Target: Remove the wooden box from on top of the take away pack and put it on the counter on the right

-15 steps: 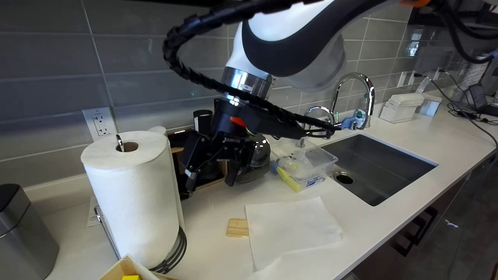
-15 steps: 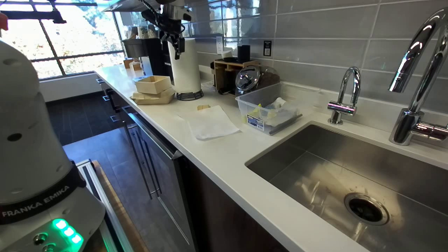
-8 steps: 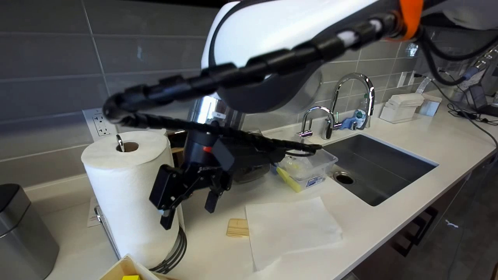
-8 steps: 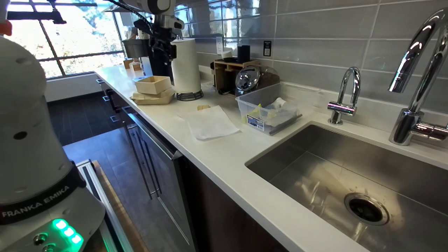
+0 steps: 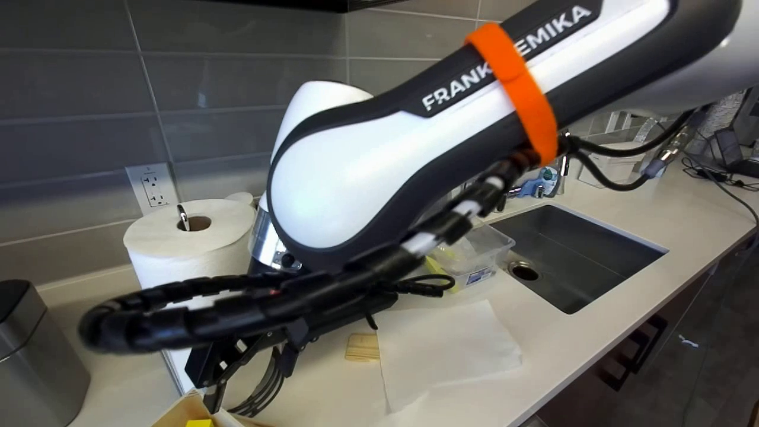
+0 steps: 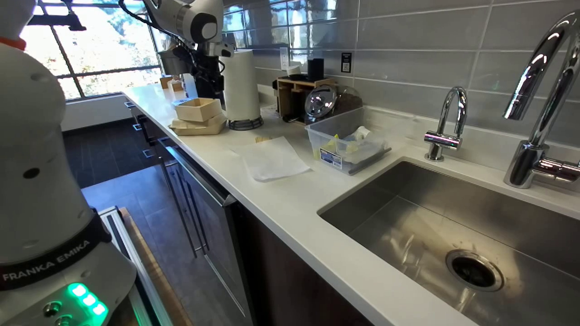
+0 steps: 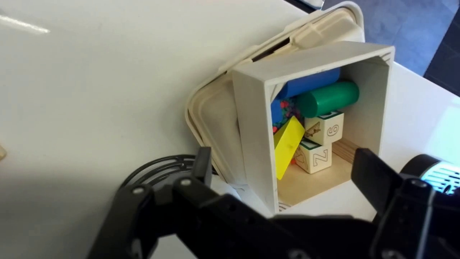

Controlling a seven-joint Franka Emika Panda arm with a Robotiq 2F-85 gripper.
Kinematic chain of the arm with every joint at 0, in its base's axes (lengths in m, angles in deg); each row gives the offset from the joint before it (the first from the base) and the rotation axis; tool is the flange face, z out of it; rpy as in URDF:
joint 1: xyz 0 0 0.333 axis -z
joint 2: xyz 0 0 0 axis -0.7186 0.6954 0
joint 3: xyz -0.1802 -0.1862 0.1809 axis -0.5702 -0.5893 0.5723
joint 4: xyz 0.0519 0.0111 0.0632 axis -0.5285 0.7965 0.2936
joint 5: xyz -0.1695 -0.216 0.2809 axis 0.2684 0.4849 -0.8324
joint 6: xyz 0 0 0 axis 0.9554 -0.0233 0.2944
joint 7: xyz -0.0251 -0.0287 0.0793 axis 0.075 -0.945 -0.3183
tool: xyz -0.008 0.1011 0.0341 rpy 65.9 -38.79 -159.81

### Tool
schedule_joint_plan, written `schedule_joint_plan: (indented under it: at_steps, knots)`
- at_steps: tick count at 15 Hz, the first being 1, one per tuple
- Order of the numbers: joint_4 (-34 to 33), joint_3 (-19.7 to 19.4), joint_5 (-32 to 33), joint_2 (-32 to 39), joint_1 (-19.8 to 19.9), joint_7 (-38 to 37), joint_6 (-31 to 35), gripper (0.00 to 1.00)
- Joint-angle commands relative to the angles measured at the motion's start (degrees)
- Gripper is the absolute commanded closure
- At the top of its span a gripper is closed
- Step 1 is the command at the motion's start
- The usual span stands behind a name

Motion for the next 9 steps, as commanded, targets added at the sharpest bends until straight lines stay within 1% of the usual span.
schedule_joint_plan:
  at_steps: [1, 5, 6, 8, 9]
  knots:
    - [-5.1, -0.1, 0.4, 5.8, -0.8, -1.2, 1.1, 0.00]
    - [-8.8, 0.2, 0.2, 9.7, -1.3, -0.9, 0.0, 0.01]
    - [-9.7, 0.2, 0.2, 10.5, -1.4, -0.8, 0.0, 0.12]
    - [-10.9, 0.3, 0.2, 11.9, -1.7, -0.9, -0.4, 0.18]
    - [-11.5, 0.5, 0.1, 12.5, -1.7, -0.7, -0.4, 0.26]
